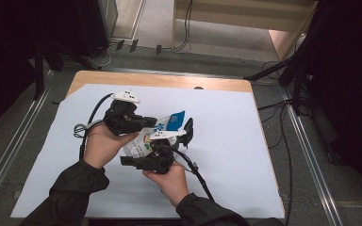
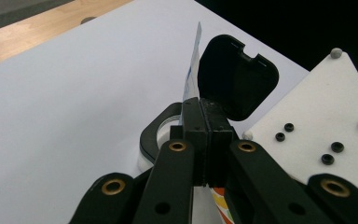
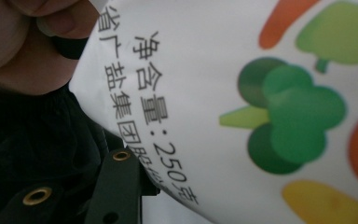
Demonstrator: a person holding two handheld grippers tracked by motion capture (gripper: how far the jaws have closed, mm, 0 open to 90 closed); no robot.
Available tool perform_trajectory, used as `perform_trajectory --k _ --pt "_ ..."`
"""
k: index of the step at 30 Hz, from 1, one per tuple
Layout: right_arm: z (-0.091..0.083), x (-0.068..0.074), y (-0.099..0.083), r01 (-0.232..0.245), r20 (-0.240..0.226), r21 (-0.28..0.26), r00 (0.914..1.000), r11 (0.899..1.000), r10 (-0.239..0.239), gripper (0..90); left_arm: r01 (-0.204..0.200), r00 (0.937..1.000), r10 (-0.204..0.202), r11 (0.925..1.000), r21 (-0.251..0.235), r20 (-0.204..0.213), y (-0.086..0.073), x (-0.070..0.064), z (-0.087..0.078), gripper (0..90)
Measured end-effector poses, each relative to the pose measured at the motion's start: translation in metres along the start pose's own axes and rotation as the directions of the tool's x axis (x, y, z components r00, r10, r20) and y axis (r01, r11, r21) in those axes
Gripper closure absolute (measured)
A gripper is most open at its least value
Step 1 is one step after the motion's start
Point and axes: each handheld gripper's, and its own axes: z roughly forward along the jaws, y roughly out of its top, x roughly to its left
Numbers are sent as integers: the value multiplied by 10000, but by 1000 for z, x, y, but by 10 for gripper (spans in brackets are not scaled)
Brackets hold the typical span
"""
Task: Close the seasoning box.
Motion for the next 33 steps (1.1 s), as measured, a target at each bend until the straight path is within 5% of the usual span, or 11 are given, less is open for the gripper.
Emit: perform_trajectory --k 33 --pt "-1 2 2 104 30 48 9999 9999 -104 590 14 9999 -15 10000 43 153 0 0 3 900"
